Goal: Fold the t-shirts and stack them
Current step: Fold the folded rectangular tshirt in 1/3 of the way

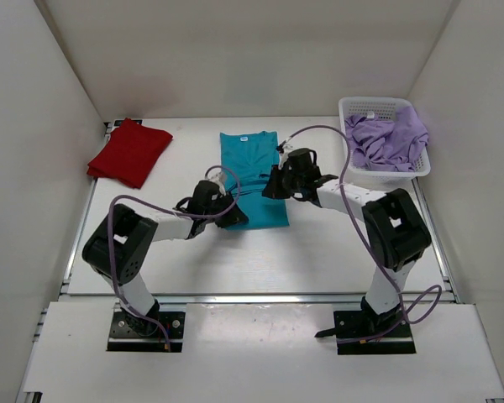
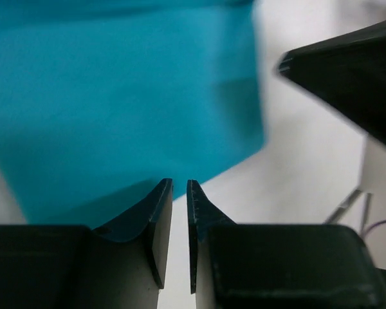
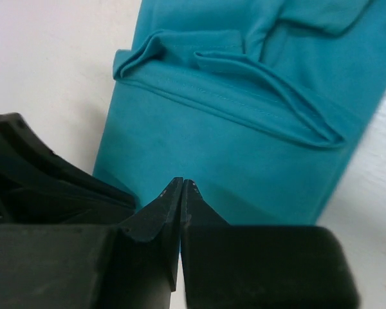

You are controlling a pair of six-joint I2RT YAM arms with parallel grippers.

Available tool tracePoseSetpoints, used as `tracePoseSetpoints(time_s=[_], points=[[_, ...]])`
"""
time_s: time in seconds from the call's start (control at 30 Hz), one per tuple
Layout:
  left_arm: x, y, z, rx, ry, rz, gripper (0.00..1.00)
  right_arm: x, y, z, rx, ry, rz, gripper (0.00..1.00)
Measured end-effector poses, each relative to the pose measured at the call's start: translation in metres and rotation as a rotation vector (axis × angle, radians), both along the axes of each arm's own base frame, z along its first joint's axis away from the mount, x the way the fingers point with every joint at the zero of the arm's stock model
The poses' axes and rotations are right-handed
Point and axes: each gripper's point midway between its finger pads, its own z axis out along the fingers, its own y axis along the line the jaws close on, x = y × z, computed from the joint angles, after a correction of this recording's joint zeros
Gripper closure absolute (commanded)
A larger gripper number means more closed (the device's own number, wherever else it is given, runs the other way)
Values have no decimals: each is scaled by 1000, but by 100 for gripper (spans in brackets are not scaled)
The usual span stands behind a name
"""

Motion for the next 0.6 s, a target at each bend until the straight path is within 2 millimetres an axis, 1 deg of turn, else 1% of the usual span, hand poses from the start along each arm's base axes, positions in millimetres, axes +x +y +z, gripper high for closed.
tracePoseSetpoints(time_s=[0.1,0.13,0.2,0.3,0.37,0.5,0.6], points=[[-17,11,-36,45,82,8,75,-4,16,-15,-13,27,47,100],[-20,13,-40,37,91,11,76,-2,21,-20,-17,34,59,100],[-20,17,-39,28,76,21,75,-1,29,-29,-27,47,80,100],[-26,26,-40,23,67,37,76,3,42,-38,-34,58,103,100],[-29,33,-40,23,61,50,76,-1,51,-44,-31,69,128,100],[-33,45,-41,18,57,68,76,-7,62,-57,-29,102,160,100],[-34,51,-40,31,47,71,75,-5,66,-61,-27,113,169,100]])
